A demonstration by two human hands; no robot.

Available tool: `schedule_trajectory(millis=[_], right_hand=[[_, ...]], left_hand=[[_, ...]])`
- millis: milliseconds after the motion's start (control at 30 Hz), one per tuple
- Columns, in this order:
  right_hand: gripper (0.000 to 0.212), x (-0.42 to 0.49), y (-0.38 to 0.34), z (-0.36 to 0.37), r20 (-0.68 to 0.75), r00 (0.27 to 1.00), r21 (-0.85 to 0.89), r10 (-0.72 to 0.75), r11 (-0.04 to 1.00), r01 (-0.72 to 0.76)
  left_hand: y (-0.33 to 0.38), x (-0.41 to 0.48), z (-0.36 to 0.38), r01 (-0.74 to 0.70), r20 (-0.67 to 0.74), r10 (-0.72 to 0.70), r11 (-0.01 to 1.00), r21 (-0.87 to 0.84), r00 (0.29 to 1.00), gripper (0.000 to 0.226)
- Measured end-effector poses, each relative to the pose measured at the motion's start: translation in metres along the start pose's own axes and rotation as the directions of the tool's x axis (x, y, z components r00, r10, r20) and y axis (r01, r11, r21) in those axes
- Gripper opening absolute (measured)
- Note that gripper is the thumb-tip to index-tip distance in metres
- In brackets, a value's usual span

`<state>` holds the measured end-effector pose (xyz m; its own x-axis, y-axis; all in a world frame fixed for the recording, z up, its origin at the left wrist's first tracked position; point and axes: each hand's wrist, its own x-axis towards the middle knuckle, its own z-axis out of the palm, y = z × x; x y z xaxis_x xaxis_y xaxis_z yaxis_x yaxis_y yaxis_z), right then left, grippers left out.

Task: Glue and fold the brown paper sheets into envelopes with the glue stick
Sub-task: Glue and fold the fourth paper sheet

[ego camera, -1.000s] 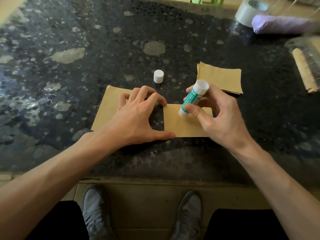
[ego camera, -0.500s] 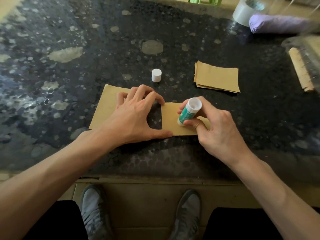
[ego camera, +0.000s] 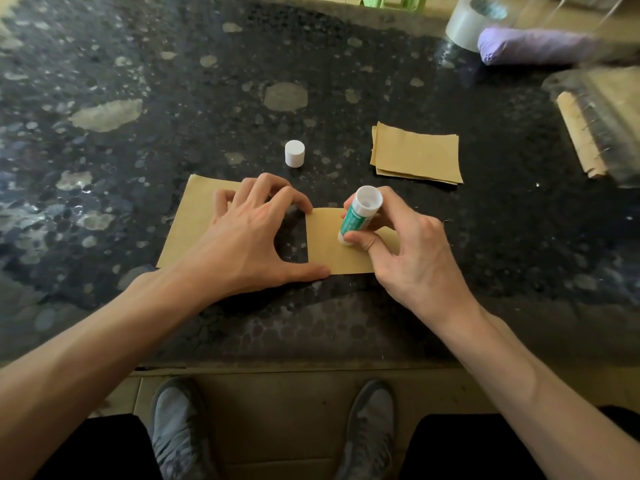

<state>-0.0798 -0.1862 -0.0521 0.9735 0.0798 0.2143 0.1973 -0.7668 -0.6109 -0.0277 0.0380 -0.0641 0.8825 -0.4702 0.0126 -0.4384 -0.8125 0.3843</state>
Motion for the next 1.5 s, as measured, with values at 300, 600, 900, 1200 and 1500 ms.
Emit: schedule_trajectory(millis=[300,600,900,1200,1500], right_hand=[[0.033,0.009,0.001,0.0,-0.001,1.0,0.023,-0.002,1.0,0.002],[0.034,0.015,0.001,0.002,-0.034,0.999,0.018,-0.003,1.0,0.004],[0.037,0.021,0.001,0.004,-0.059,0.998,0.007,0.009,1.0,-0.008],[0.033,0.026,0.001,0.003,-0.063,0.998,0.023,0.012,1.0,-0.01],[0.03,0.031,0.004,0.006,-0.068,0.998,0.002,-0.019,1.0,0.019]], left_hand=[[-0.001,0.0,0.001,-0.003,-0.006,0.003,1.0,0.0,1.0,0.09],[0.0,0.0,0.001,0.005,-0.011,-0.005,1.0,-0.001,1.0,0.09],[0.001,0.0,0.0,0.003,-0.01,-0.003,1.0,-0.002,1.0,0.091],[0.0,0.0,0.0,-0.003,0.002,0.003,1.0,0.0,1.0,0.089],[-0.001,0.0,0.0,-0.004,0.007,0.004,1.0,-0.003,1.0,0.09]])
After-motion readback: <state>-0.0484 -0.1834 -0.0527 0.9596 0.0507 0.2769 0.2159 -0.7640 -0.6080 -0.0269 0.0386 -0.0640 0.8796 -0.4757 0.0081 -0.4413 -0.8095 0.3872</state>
